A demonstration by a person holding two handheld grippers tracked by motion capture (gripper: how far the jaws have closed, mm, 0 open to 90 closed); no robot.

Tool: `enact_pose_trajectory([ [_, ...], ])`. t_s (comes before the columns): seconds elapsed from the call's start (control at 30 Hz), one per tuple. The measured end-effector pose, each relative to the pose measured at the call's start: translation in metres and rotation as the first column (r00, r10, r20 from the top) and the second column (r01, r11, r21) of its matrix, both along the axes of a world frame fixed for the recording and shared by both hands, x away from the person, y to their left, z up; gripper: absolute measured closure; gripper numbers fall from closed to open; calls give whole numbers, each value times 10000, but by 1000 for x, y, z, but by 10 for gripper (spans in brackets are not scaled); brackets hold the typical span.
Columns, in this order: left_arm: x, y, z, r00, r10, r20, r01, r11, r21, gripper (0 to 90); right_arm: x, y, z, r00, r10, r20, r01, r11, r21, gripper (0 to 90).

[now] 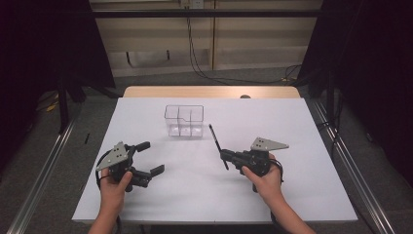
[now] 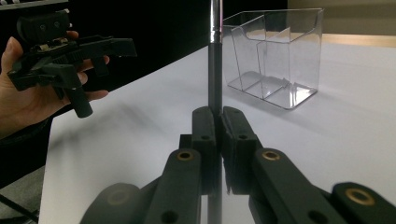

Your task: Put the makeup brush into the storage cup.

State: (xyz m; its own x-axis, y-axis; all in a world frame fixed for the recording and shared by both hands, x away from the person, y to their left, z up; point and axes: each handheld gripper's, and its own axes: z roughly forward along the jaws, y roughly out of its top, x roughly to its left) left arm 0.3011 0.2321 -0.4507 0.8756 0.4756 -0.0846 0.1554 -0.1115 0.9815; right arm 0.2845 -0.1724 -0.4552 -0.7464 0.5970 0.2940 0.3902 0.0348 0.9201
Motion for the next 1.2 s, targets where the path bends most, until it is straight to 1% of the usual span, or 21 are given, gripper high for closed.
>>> enact_pose_trajectory([
  [0.07,0,-2,0,10000,-13,-51,12,10000,-59,0,0,0,0,10000,46,45,-46,10000,0,849],
  [0.13,1,-4,1,10000,-40,-55,39,10000,-84,0,0,0,0,9999,-22,136,22,10000,-5,848],
  [0.2,1,-6,2,9999,-82,-77,81,9998,-175,0,-1,0,1,9996,-79,263,83,9998,-175,848],
  [0.27,1,-9,4,9999,-125,-71,124,9997,-197,0,-2,0,2,9995,-83,307,88,9999,-137,848],
  [0.33,1,-13,5,9997,-249,-81,247,9995,-217,0,-2,0,2,9995,-73,317,77,9999,-127,848],
  [0.4,2,-17,7,9994,-340,-44,340,9993,-147,0,-3,-1,1,9994,-72,325,75,9999,-98,848],
  [0.57,4,-27,10,9986,-508,-143,506,9986,-150,0,-3,-2,0,9994,-100,318,100,9999,23,848],
  [0.83,7,-42,14,9969,-767,-199,759,9965,-361,0,-4,-2,1,9994,-69,347,63,9999,157,848],
  [1.0,11,-55,16,9955,-907,-264,889,9941,-616,0,-4,-3,2,9992,-36,406,28,9998,198,849],
  [1.2,14,-69,16,9939,-1042,-374,1017,9929,-624,0,-5,-3,3,9991,-14,423,3,9996,266,848],
])
